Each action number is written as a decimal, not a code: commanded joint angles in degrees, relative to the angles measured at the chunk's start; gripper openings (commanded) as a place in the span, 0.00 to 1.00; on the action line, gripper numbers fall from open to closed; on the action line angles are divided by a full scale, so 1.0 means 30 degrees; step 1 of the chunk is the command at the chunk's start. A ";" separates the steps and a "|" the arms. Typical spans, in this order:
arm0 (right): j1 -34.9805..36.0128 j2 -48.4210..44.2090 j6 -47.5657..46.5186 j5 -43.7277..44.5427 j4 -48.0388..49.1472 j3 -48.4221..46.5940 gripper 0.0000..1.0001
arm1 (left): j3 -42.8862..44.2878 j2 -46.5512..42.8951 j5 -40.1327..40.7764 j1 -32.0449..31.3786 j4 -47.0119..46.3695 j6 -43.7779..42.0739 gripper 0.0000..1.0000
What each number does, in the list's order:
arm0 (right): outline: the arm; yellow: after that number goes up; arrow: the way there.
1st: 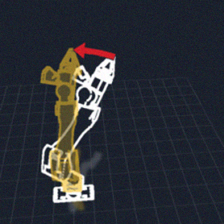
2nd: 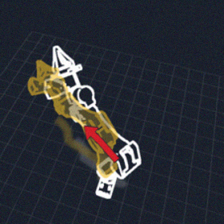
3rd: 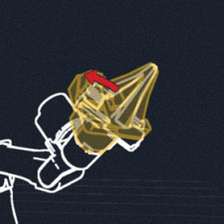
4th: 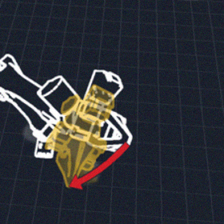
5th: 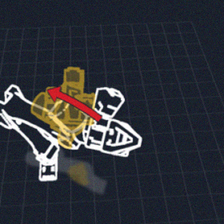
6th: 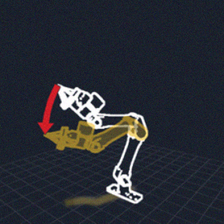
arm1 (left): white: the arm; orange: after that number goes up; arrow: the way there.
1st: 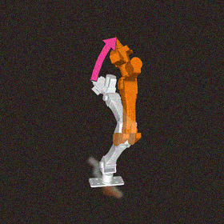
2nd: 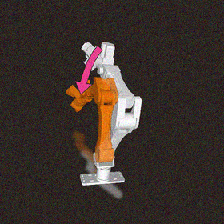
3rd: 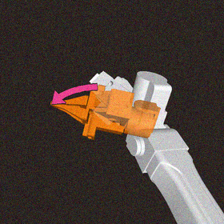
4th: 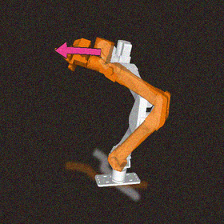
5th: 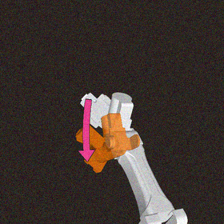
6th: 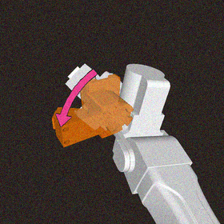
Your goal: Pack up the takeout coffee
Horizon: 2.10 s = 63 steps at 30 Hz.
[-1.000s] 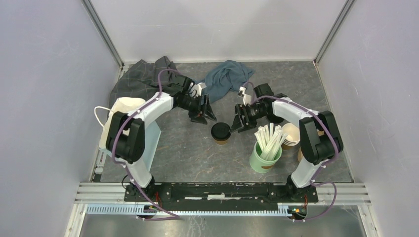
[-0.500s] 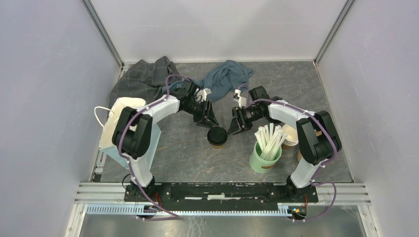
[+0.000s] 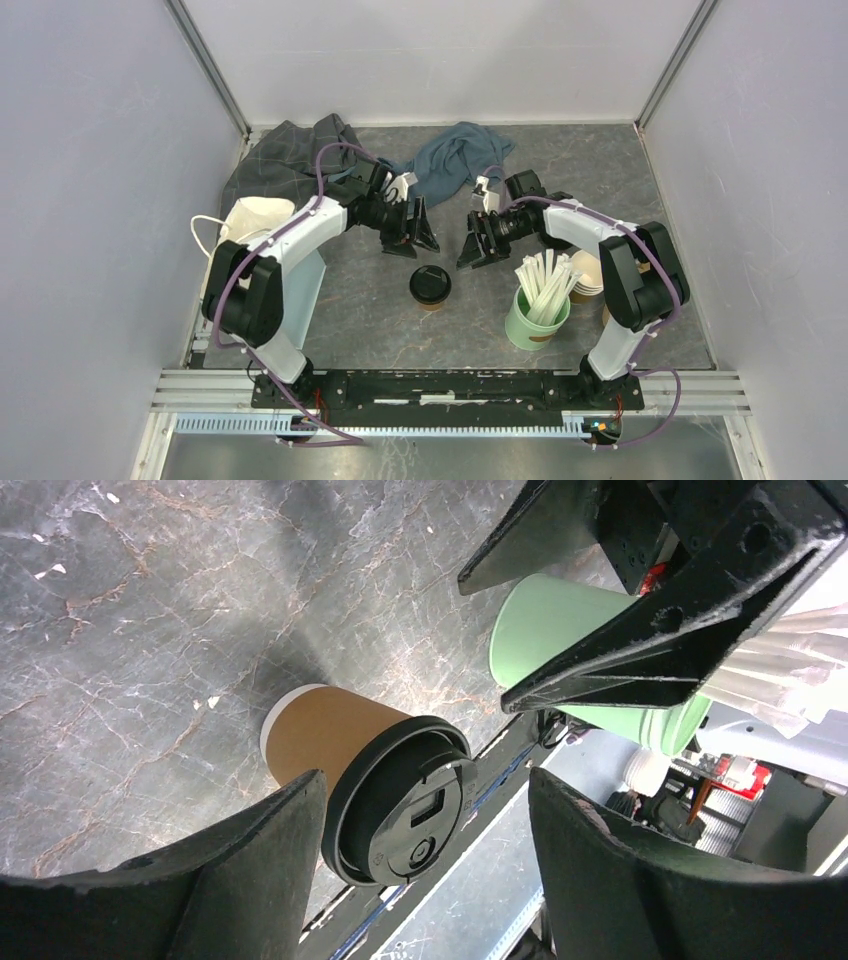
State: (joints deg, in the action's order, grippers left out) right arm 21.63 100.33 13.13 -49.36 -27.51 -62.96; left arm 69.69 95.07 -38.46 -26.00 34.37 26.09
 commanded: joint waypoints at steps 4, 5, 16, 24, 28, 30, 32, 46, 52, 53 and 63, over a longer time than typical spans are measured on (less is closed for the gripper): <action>0.1215 0.0188 -0.1282 -0.1221 -0.0433 -0.0882 0.83 | -0.1303 -0.0120 -0.0503 -0.0006 -0.0284 -0.0340 0.70; 0.1347 0.0308 -0.1365 -0.1316 -0.0469 -0.0946 0.83 | -0.1417 -0.0109 -0.0470 0.0002 -0.0293 -0.0323 0.67; 0.1463 0.0891 -0.0926 -0.1915 0.0357 -0.0812 0.59 | -0.3572 -0.2989 0.0282 0.0532 -0.0976 0.2073 0.71; 0.1454 0.0789 -0.0422 -0.2002 0.1113 -0.0203 0.57 | -0.4858 -0.3509 -0.0009 0.0522 -0.0659 0.2411 0.45; 0.1491 0.0744 -0.0484 -0.1929 0.1131 -0.0038 0.56 | -0.5199 -0.3363 -0.0036 0.0500 -0.0613 0.2393 0.35; 0.1485 0.0710 -0.0523 -0.1889 0.1112 0.0013 0.56 | -0.5281 -0.3374 -0.0012 0.0492 -0.0573 0.2379 0.32; 0.1464 0.0714 -0.0588 -0.1863 0.1083 0.0081 0.56 | -0.5354 -0.3457 0.0078 0.0475 -0.0450 0.2329 0.31; 0.1491 0.0784 -0.0727 -0.1797 0.0970 0.0032 0.55 | -0.5877 -0.5170 0.0709 0.0410 0.0548 0.2442 0.42; 0.1476 0.0920 -0.0823 -0.1797 0.0845 -0.0173 0.55 | -0.6304 -0.4606 0.0255 0.0088 -0.0227 0.2820 0.38; 0.1475 0.0950 -0.0815 -0.1797 0.0828 -0.0179 0.55 | -0.6407 -0.4566 0.0215 0.0055 -0.0447 0.2943 0.38; 0.1477 0.1222 -0.0797 -0.1728 0.0880 -0.0185 0.55 | -0.6464 -0.4001 0.0582 0.0031 -0.0892 0.3104 0.36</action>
State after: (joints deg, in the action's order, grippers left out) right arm 26.13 103.18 11.90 -54.06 -25.78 -62.81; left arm 50.22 82.19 -36.49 -25.63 33.23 33.45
